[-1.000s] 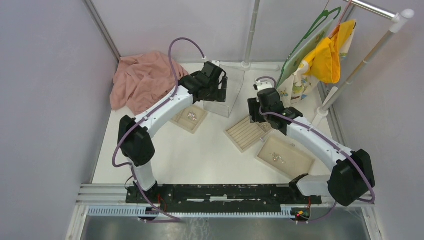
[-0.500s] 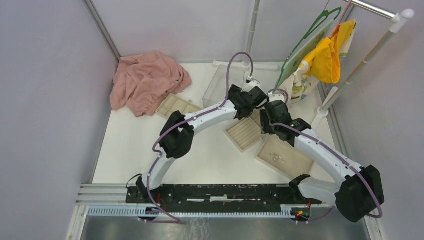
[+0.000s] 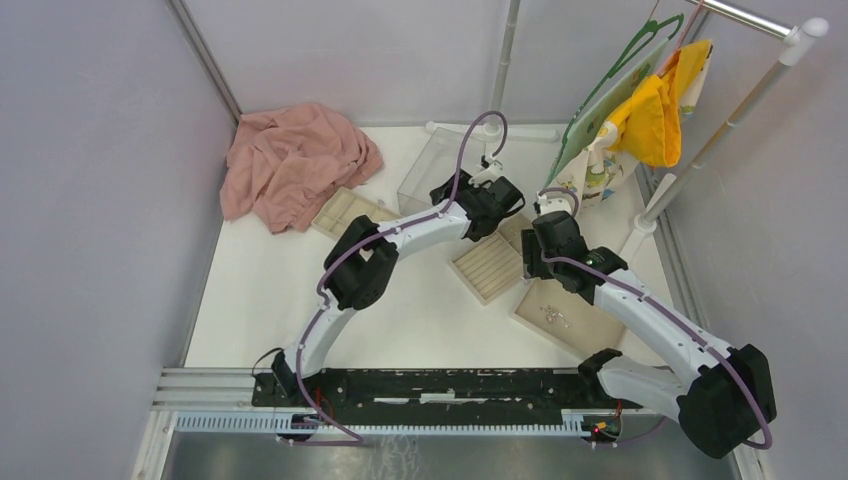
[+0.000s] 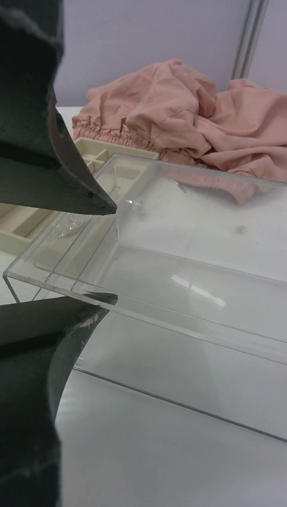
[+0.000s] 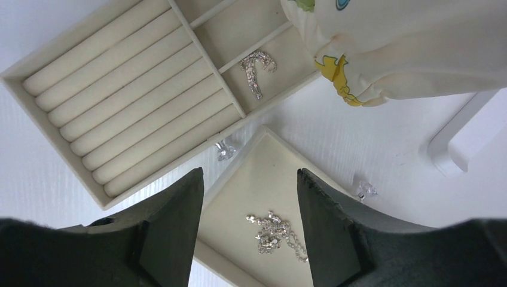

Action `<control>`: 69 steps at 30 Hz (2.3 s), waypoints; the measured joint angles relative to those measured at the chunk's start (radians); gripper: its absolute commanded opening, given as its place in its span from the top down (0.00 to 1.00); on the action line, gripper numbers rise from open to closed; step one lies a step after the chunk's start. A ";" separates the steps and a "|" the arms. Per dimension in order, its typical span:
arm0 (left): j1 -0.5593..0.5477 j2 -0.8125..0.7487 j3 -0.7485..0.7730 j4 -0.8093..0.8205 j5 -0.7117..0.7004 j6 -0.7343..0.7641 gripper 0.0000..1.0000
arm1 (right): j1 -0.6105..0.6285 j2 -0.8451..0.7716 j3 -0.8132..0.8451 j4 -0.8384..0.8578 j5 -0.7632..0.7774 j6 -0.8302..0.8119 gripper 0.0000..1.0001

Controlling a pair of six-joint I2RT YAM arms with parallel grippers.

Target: Organize the mixed jewelry

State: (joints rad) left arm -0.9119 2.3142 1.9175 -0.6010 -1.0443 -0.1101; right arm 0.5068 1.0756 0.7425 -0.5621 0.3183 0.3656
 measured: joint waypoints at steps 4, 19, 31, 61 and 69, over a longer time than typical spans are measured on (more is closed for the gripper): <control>0.036 -0.019 -0.040 0.024 -0.009 0.018 0.44 | 0.002 -0.001 0.000 0.000 -0.008 0.000 0.36; 0.181 -0.210 -0.128 0.025 0.338 -0.014 0.23 | 0.008 0.140 0.000 0.032 -0.117 0.110 0.44; 0.170 -0.423 -0.101 -0.047 0.547 -0.122 0.19 | 0.037 0.219 0.000 0.030 -0.122 0.326 0.48; 0.404 -0.430 -0.181 -0.064 0.636 -0.182 0.11 | 0.055 0.333 -0.013 0.114 -0.088 0.571 0.89; 0.497 -0.285 0.019 -0.041 0.710 -0.196 0.06 | 0.059 0.364 0.018 0.119 -0.080 0.494 1.00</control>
State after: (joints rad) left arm -0.4149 2.0293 1.9366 -0.6422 -0.3344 -0.3058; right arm 0.5659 1.4395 0.7605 -0.4431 0.2386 0.8593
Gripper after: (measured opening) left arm 0.929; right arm 0.012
